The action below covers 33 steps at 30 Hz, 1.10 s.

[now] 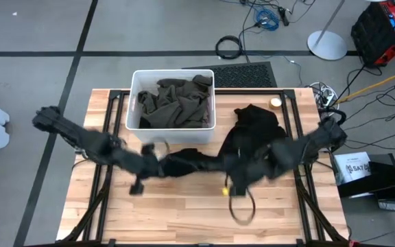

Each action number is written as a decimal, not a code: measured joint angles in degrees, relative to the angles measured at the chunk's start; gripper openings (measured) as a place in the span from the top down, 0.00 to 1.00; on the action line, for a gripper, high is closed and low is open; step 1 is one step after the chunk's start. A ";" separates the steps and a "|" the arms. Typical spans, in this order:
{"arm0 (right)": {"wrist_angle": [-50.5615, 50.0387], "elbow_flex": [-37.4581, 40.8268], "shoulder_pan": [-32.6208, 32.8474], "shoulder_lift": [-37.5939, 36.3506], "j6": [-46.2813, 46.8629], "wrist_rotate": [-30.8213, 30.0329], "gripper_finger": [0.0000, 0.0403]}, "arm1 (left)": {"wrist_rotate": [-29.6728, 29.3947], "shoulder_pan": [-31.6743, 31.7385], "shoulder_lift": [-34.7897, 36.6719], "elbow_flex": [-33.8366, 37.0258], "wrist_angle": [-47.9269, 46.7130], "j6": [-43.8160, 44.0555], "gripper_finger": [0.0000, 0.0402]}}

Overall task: Sort clothes
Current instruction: Put the black boxer into the white laundry bin

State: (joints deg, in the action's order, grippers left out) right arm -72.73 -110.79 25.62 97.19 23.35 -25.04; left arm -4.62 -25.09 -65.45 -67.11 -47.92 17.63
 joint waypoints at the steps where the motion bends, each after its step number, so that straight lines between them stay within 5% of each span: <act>1: 1.32 3.83 2.19 -0.05 3.33 0.05 1.00 | 0.01 -1.62 -1.70 1.72 1.38 1.56 0.99; 7: 24.20 24.97 14.92 -0.07 22.90 1.68 1.00 | 0.73 -11.34 -14.12 8.00 15.60 7.88 0.99; 12: 44.70 35.50 20.09 -0.07 29.16 -0.24 1.00 | 0.34 -16.31 -22.37 8.02 23.92 12.06 0.99; 19: 38.28 37.17 15.07 -0.02 36.05 -10.81 1.00 | -5.19 -15.69 -24.01 8.02 17.45 10.14 0.99; 33: 18.45 37.19 7.31 0.04 49.74 -4.19 1.00 | -5.46 -0.45 -17.62 8.04 10.12 -7.32 0.99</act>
State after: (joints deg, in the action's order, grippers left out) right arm -54.27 -73.60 32.93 97.23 73.10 -29.24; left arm -10.08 -25.55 -83.07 -59.07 -37.81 10.32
